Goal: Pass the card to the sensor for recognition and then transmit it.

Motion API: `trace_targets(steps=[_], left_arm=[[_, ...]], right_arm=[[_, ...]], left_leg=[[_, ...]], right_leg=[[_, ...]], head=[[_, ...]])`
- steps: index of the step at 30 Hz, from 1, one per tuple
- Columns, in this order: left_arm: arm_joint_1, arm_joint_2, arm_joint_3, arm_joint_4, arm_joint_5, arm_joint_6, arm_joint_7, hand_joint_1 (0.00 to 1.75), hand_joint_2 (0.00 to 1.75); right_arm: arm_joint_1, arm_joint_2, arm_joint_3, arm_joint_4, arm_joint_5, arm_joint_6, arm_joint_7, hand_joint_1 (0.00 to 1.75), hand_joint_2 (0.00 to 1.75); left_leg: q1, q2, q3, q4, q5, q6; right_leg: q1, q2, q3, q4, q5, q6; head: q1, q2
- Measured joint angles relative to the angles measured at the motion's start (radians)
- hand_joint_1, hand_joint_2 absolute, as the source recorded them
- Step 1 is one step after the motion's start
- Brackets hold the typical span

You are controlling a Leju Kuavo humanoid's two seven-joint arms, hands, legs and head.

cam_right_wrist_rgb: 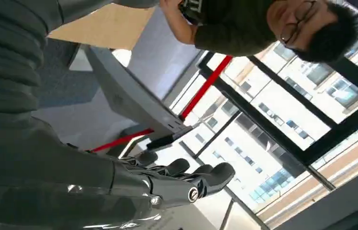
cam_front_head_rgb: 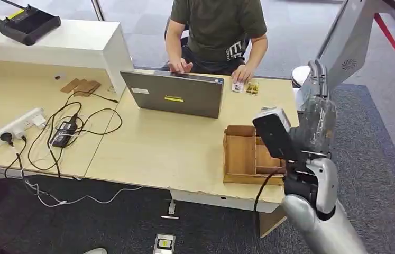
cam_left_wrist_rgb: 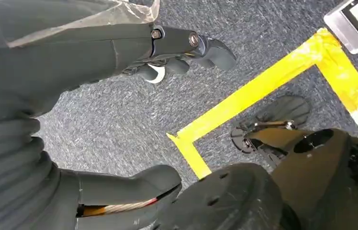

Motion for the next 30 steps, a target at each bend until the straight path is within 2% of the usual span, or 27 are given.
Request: trace_targets(steps=[3,8,12,18,30], left_arm=[[0.008,0.004,0.005,0.0,0.006,0.011,-0.011,0.0,1.75],[0.019,0.01,0.016,0.0,0.014,0.024,-0.026,0.0,1.75],[0.024,0.011,0.022,0.0,0.024,0.031,-0.034,0.0,1.75],[0.035,0.014,0.037,0.0,0.034,0.039,-0.04,0.0,1.75],[0.039,0.014,0.044,0.0,0.036,0.055,-0.048,0.0,1.75]], right_arm=[[0.039,-0.061,0.006,-0.047,-0.01,0.037,-0.009,0.0,1.75],[0.083,-0.15,0.023,-0.097,0.074,0.222,-0.001,0.0,1.75],[0.113,-0.204,0.036,-0.097,0.13,0.297,-0.008,0.0,1.75],[0.148,-0.253,0.054,-0.073,0.123,0.322,-0.026,0.0,1.75],[0.162,-0.284,0.101,0.022,0.071,0.351,-0.023,0.0,1.75]], left_leg=[[0.0,0.0,0.0,0.0,0.0,0.0],[0.0,0.0,0.0,0.0,0.0,0.0],[0.0,0.0,0.0,0.0,0.0,0.0],[0.0,0.0,-0.001,0.0,0.0,0.0],[0.0,0.0,-0.001,0.0,0.0,0.0]], right_leg=[[0.0,0.0,0.0,0.0,0.0,0.0],[0.0,0.0,0.001,0.0,0.0,0.0],[0.0,0.0,0.001,0.0,0.0,0.0],[0.0,0.0,0.001,0.0,0.0,0.0],[0.0,0.0,0.001,0.0,0.0,0.0]], head=[[0.0,0.0],[0.0,0.0],[0.0,0.0],[0.0,0.0],[0.0,0.0]])
